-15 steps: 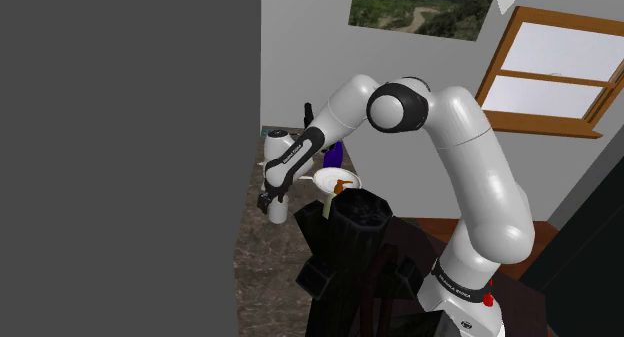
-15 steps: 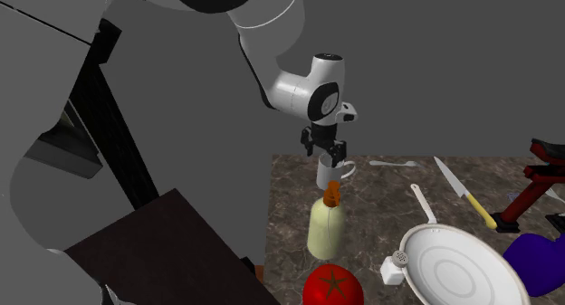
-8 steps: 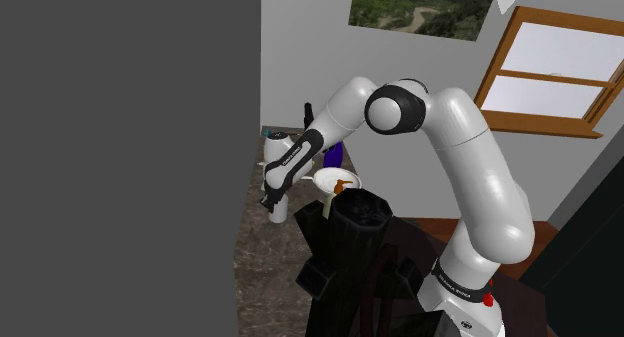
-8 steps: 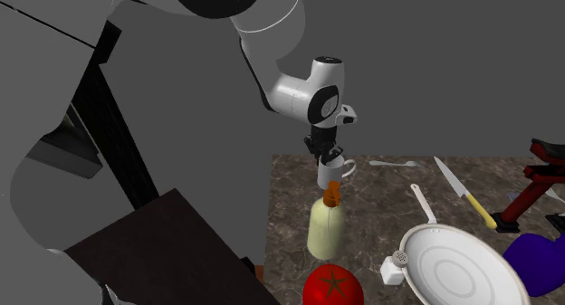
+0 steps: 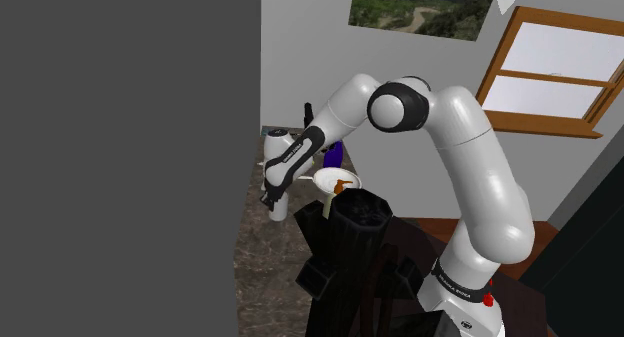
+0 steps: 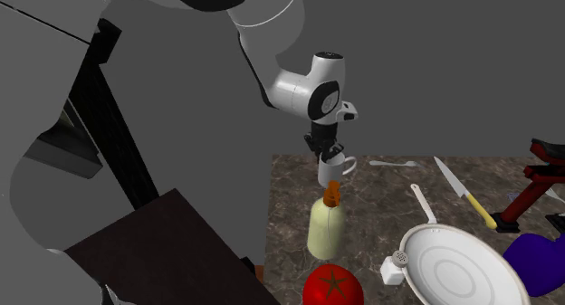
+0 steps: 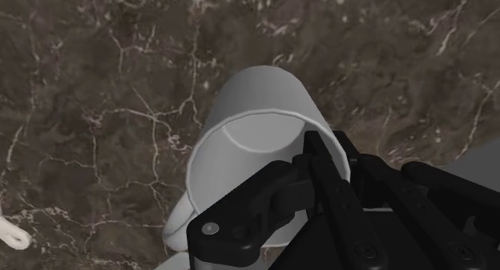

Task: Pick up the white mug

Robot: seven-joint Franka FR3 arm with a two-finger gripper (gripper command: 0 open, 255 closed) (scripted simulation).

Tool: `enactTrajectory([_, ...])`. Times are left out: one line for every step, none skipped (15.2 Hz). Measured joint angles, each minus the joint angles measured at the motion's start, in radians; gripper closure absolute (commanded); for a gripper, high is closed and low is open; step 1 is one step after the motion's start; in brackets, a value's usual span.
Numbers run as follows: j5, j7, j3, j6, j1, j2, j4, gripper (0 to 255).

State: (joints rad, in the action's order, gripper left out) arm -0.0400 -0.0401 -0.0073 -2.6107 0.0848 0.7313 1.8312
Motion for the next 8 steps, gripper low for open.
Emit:
enactTrajectory([0.0,0.001,0.0,0.005,0.0,-0.012,0.006,255])
enactTrajectory([0.0,0.001,0.0,0.013,-0.001,-0.021,0.007,255])
enactTrajectory([0.0,0.002,0.0,0.021,-0.001,-0.034,0.013,255])
enactTrajectory([0.001,0.001,0.001,0.028,0.0,-0.045,0.017,255])
enactTrajectory([0.001,0.001,0.001,0.037,0.0,-0.056,0.018,255])
enactTrajectory([0.001,0.001,0.001,0.047,0.0,-0.065,0.018,255])
enactTrajectory([0.001,0.0,0.001,0.055,0.001,-0.076,0.02,255])
enactTrajectory([0.001,0.003,0.002,0.065,-0.001,-0.085,0.019,255])
